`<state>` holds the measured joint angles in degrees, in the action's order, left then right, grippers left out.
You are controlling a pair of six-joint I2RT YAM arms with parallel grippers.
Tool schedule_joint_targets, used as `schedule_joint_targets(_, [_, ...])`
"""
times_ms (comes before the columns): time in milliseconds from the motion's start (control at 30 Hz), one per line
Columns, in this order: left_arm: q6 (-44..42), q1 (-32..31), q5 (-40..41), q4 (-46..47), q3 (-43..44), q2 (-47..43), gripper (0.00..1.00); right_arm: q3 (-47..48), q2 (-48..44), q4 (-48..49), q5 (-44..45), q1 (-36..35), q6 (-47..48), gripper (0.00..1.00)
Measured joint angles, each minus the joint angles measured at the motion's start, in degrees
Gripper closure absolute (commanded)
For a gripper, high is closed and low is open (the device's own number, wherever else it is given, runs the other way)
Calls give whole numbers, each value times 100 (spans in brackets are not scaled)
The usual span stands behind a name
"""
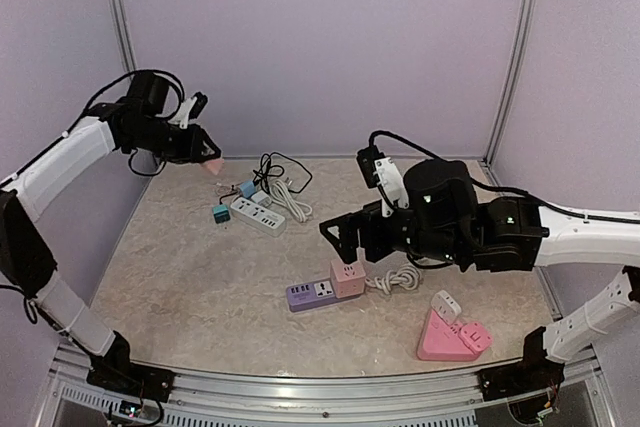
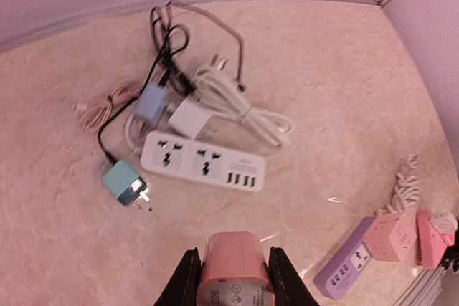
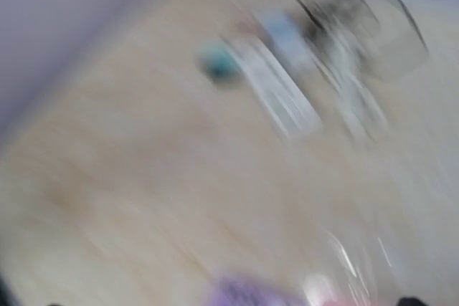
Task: Insert the plug
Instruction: Pick up the plug from the center of the board.
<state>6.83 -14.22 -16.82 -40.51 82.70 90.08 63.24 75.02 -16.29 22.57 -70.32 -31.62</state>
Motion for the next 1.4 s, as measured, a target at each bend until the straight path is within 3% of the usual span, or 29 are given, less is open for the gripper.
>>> schedule_joint_targets(167, [-595,-590,-1471,-621,1797,-791,100,299,-35,1598,-527,-42,1847,0])
schedule_joint_targets(333, [-710,-1628,-2553,-839,2065,-1506,100,634,551,3663,-984,-313,4306,0])
schedule_joint_targets(567, [-448,-2544,-3104,-1054,2282,-1362,100,748,1412,5071,-1364,-699,6190,1])
schedule_joint_targets(867, [-15,-2712,-3165,-1001,2022,-1134,100,763,1558,6113,-973,-844,6985,36])
schedule_joint_targets(1133, [326,-2739,-3289,-772,1945,-1069,100,802,1606,6293,-669,-850,7149,20])
schedule_joint_targets(1267, [361,-2736,-3311,-723,1945,-1069,100,800,1617,6293,-522,-852,7171,32])
schedule_joint_targets(1400, [376,-2736,-3309,-658,1932,-1069,100,800,1624,6275,-382,-855,7143,33])
